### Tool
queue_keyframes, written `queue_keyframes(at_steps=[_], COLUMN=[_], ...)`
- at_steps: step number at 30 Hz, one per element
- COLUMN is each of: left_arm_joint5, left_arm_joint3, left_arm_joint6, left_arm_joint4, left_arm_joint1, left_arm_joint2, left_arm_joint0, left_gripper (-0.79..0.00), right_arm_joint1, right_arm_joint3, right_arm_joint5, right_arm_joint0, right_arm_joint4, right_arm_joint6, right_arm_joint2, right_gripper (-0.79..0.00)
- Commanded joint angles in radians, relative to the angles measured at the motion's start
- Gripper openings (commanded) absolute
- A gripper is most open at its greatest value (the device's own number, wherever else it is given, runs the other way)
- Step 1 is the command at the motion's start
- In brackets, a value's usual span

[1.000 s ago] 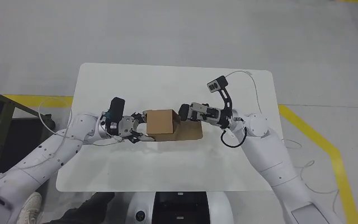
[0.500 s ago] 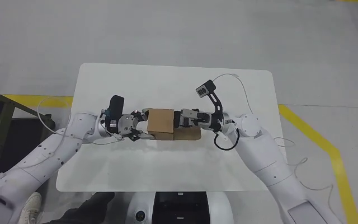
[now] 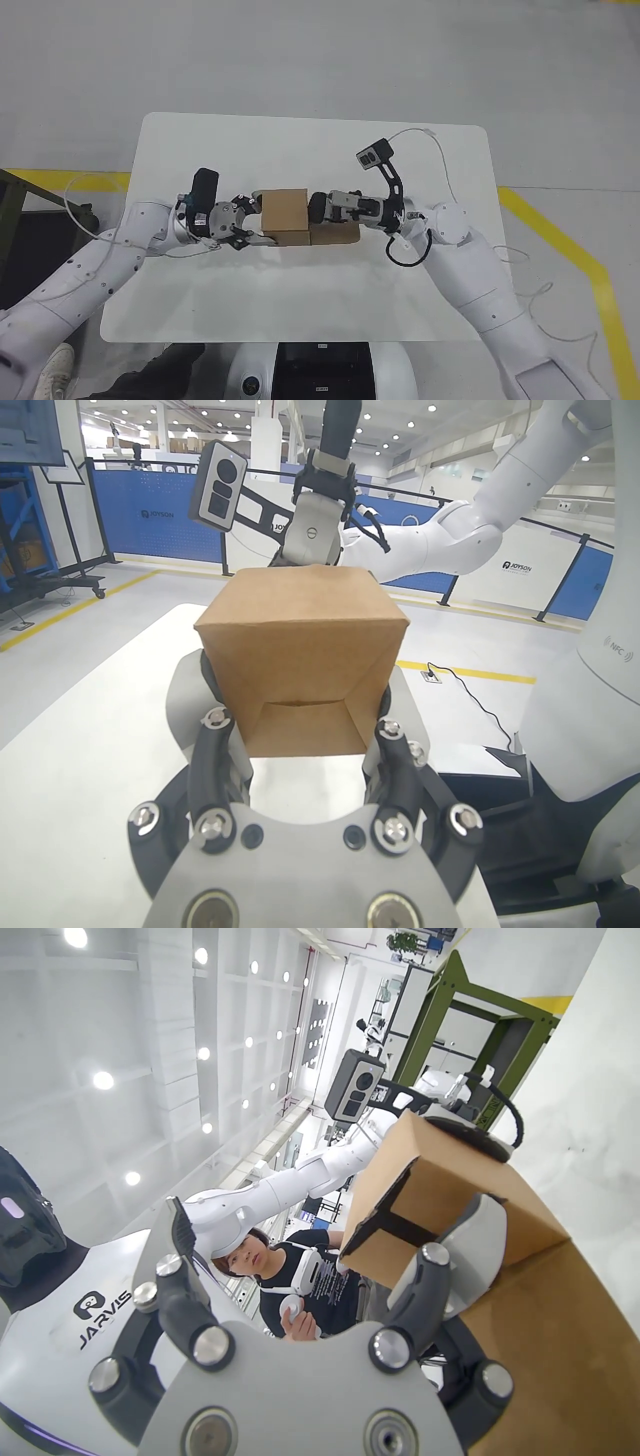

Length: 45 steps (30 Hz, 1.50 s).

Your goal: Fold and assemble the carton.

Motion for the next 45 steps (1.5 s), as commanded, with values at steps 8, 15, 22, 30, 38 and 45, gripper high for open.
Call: queue_keyframes(at_steps=[8,15,22,30,38,45], left_arm_joint5=[0.000,0.000,0.000,0.000,0.000,0.011], left_arm_joint3=[0.012,0.015,0.000,-0.015,-0.017,-0.017], left_arm_joint6=[0.018,0.018,0.018,0.018,0.002,-0.041], left_arm_joint4=[-0.003,-0.025,-0.028,-0.036,-0.015,0.041], left_arm_joint1=[0.002,0.008,0.014,0.014,0.005,-0.008], left_arm_joint2=[-0.033,-0.083,-0.123,-0.151,-0.149,-0.152], left_arm_joint0=[0.011,0.027,0.046,0.066,0.065,0.064], left_gripper=[-0.428,-0.437,-0.440,-0.443,-0.440,-0.437], right_arm_joint1=[0.039,0.059,0.062,0.053,0.033,0.027], right_arm_joint3=[-0.069,-0.091,-0.066,0.018,0.073,0.057], right_arm_joint5=[0.090,0.211,0.262,0.284,0.228,0.195], right_arm_joint0=[-0.083,-0.133,-0.156,-0.140,-0.110,-0.110], right_arm_joint4=[-0.092,-0.190,-0.190,-0.144,-0.092,-0.085], right_arm_joint6=[-0.152,-0.204,-0.207,-0.159,-0.115,-0.096], right_arm_joint2=[0.168,0.218,0.208,0.154,0.078,0.055], right_gripper=[0.000,0.000,0.000,-0.268,-0.172,-0.197])
